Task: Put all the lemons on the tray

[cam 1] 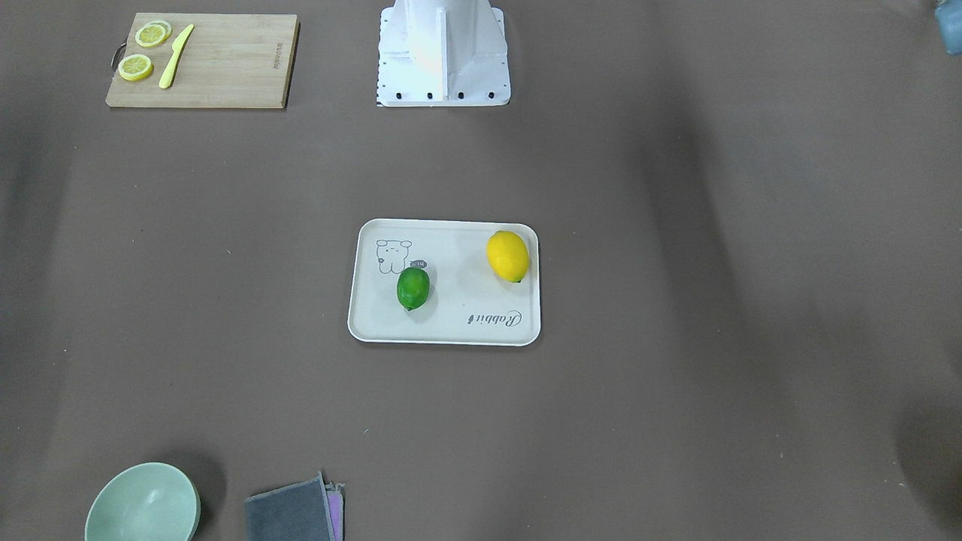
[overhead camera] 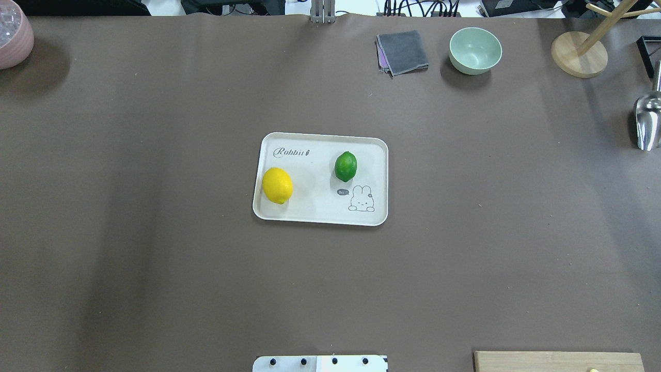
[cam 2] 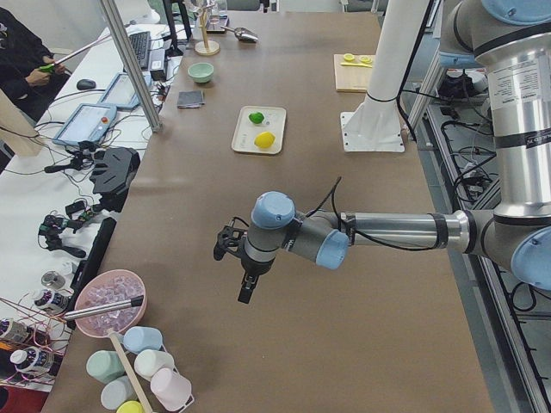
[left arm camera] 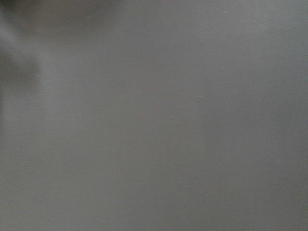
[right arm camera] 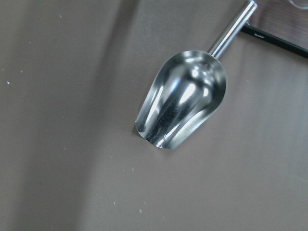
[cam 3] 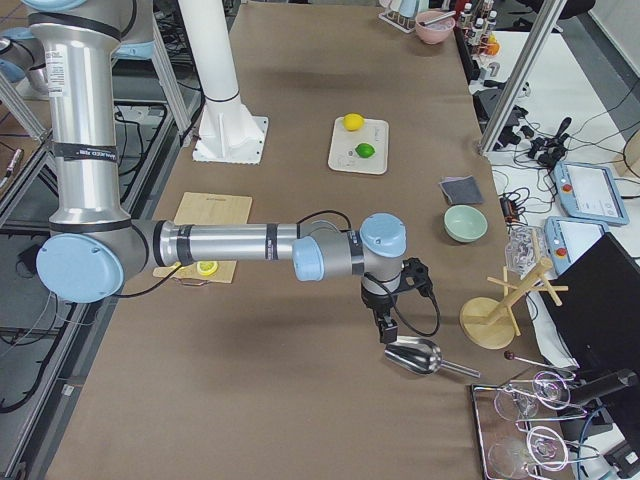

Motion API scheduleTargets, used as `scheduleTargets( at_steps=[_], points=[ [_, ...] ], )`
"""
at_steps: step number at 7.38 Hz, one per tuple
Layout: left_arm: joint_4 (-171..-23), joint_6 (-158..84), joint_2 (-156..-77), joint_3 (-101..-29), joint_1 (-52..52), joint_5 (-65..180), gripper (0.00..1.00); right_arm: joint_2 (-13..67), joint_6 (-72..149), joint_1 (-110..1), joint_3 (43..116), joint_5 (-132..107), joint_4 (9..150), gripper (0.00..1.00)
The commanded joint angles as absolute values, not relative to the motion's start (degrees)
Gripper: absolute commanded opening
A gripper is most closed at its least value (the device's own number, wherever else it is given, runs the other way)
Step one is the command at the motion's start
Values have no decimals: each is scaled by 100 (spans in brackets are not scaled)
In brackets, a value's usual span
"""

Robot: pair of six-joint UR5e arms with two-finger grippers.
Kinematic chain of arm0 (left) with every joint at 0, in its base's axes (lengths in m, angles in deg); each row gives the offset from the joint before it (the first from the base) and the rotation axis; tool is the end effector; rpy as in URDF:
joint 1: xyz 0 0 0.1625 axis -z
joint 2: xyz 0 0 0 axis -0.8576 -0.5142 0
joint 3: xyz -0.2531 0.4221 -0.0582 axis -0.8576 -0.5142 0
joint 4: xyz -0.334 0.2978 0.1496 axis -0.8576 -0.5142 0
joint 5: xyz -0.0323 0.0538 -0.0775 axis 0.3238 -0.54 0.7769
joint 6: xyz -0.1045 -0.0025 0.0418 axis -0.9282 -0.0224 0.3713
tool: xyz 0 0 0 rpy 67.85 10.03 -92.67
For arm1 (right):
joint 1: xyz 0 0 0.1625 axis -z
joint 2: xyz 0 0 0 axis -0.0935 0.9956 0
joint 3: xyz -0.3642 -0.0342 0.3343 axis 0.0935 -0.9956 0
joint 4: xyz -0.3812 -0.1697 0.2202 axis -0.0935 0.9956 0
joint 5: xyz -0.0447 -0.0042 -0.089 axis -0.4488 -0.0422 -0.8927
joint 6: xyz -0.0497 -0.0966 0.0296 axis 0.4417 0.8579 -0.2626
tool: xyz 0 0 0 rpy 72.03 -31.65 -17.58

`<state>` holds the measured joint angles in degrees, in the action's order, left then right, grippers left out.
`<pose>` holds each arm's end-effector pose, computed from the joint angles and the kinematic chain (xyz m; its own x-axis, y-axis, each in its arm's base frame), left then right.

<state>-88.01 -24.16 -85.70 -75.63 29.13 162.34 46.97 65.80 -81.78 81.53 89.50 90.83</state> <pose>-0.0516 -0.4828 0.6988 0.8011 0.1823 -0.5701 -0.0054 0.9547 0.2977 0.0403 -0.5685 0.6944 0.7907 -0.2896 0.5394 0.1974 0.9546 0.2233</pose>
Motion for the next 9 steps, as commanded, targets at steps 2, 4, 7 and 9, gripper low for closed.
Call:
scheduleTargets(
  at_steps=[2,4,7,9],
  points=[
    [-7599,-2778,-9190,-8065,3279,16428,97,5001,7021,-8516,9146,8996,10937,100],
    [-7625,-3144,-9253,-8118,3148,16516,97,5257,7029,-8516,8867,9225,10659,100],
    [-7590,-3153,-9253,-8110,3147,16525,97,5382,6950,-8516,8363,9357,9514,100],
    [-7598,-3153,-9105,-7969,3139,16524,97,5382,6941,-8603,8399,9716,9531,100]
  ],
)
